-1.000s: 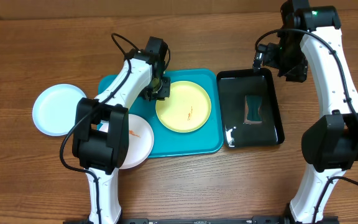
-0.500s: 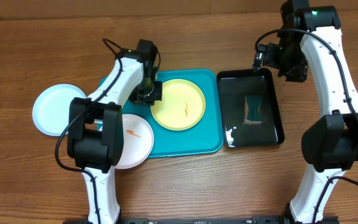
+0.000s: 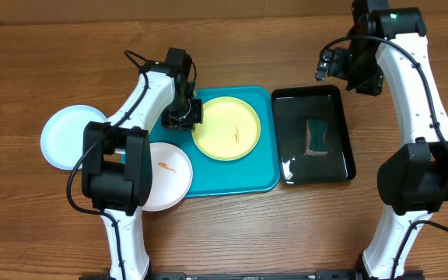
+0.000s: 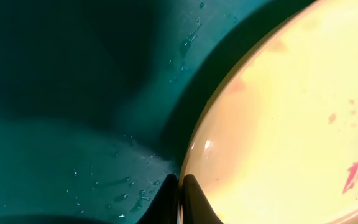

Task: Clean dirty plates on tray and stack at the side
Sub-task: 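Hold the yellow plate rim steady on the tray with the left gripper, then reach the right gripper into the black tray and grasp the green sponge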

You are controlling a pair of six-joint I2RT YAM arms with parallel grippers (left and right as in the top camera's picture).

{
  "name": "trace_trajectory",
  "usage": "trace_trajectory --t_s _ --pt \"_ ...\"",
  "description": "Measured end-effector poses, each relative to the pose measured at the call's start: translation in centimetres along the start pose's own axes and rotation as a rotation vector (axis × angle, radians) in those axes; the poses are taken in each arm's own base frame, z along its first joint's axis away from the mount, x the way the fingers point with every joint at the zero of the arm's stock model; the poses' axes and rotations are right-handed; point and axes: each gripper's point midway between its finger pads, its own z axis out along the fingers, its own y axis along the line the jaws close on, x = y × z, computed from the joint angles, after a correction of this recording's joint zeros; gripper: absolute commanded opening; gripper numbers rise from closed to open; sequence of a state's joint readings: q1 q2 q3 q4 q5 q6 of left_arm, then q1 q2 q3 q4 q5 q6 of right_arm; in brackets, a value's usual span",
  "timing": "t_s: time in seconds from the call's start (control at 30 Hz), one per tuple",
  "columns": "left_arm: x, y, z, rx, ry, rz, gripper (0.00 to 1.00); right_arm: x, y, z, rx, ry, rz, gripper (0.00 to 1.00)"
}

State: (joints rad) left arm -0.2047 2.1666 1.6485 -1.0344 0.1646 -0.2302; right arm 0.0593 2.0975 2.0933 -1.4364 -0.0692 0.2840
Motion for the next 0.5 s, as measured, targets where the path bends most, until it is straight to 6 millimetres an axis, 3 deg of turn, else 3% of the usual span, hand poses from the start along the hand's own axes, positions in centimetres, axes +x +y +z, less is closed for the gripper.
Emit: trace_trajectory --t_s 0.13,0.27,0.5 --pt "-0.4 -0.1 0.0 0.004 -0.017 0.003 0.04 0.3 0.6 0.0 -0.036 0.014 0.000 1.00" --pt "-0.5 -0.1 0.0 0.006 -0.022 0.004 0.04 1.9 1.1 -0.1 -0.073 0.089 -0.012 0.75" --pt "-0.8 -0.1 0.0 0.003 -0.031 0.005 0.04 6.6 0.5 -0.5 0.009 0.260 -0.063 0.59"
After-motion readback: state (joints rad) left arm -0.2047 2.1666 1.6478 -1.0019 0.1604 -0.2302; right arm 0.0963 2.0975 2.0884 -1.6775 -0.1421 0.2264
